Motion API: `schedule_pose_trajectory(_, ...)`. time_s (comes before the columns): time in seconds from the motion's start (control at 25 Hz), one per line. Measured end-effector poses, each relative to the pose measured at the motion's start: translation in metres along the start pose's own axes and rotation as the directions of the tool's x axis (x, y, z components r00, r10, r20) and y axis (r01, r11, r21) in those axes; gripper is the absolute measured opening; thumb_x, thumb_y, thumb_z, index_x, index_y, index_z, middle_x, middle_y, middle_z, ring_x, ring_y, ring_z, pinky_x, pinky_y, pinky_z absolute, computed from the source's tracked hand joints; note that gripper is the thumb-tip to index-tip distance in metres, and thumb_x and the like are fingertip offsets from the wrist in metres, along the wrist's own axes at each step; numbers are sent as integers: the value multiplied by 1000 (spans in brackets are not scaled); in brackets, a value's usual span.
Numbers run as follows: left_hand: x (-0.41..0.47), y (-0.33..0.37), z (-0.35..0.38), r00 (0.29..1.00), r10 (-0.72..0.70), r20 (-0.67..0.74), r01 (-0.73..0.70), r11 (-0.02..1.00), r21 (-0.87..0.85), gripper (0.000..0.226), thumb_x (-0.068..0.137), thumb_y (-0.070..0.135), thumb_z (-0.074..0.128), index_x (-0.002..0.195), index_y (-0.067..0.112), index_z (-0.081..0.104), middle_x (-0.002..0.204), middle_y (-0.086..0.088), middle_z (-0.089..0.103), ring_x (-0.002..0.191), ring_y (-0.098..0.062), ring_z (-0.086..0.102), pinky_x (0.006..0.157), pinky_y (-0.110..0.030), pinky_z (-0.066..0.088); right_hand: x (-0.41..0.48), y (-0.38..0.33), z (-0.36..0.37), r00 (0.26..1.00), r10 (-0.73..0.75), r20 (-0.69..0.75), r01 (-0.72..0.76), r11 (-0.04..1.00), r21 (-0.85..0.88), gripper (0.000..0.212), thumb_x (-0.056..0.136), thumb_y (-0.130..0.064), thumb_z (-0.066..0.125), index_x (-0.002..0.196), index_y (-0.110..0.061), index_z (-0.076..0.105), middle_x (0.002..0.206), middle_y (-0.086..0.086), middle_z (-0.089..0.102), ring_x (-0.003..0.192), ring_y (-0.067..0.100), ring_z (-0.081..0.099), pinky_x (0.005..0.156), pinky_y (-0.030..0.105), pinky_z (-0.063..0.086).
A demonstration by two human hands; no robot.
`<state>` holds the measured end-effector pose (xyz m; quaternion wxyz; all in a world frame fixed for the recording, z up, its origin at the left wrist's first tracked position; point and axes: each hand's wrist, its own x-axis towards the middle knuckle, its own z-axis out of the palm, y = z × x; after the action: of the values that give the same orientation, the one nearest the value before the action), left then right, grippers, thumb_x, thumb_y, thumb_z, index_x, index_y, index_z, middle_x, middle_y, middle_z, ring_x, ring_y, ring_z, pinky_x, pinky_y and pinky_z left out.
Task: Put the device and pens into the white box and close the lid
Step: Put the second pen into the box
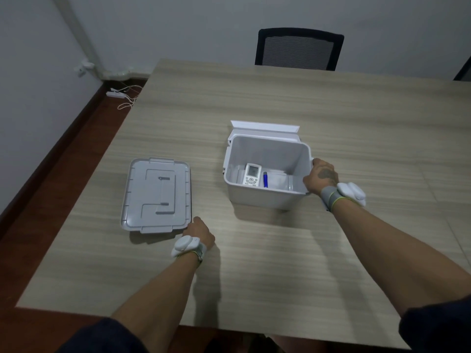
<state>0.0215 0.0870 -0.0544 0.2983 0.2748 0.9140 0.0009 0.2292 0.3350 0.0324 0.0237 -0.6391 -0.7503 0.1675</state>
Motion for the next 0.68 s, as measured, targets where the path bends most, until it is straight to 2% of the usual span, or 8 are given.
schedule_pose_trajectory(0.16,-4,6,1,998,46,-52,-47,999,-27,45,87,11,58,128,5,41,120,-19,61,107,-36,64,83,-38,52,-2,-2,-5,1000,6,9,-6,1000,-1,36,80,-18,60,115,-8,59,126,19,60,117,38,58,93,37,48)
schedule_pose_trajectory(0.32,-6,5,-21,971,107,-216,-147,973,-178,30,88,10,53,116,8,43,106,-19,63,92,-38,64,74,-38,51,-4,-5,-8,999,9,44,-8,1000,-12,34,82,-18,60,115,-9,60,127,18,61,117,37,59,91,36,48)
schedule_pose_trajectory(0.48,-10,25,-68,889,207,-409,-323,916,-238,19,88,16,55,104,12,44,90,-14,60,72,-32,52,65,-35,44,-7,-9,-12,997,26,73,-27,999,17,38,83,-20,60,120,-8,58,131,17,59,121,37,56,97,38,46)
schedule_pose_trajectory(0.6,-14,50,-95,823,247,-512,-431,858,-280,22,88,18,58,107,16,47,84,-6,61,72,-31,54,63,-34,40,-10,-12,-9,996,35,85,-38,999,24,44,85,-22,60,126,-6,55,135,18,55,125,36,53,101,38,44)
schedule_pose_trajectory(0.68,-10,74,-103,788,310,-531,-513,808,-289,23,85,22,59,105,21,48,84,-6,67,76,-33,60,64,-35,48,-8,-12,-8,997,53,60,-55,998,40,45,85,-22,61,127,-5,54,135,18,54,127,36,52,102,38,43)
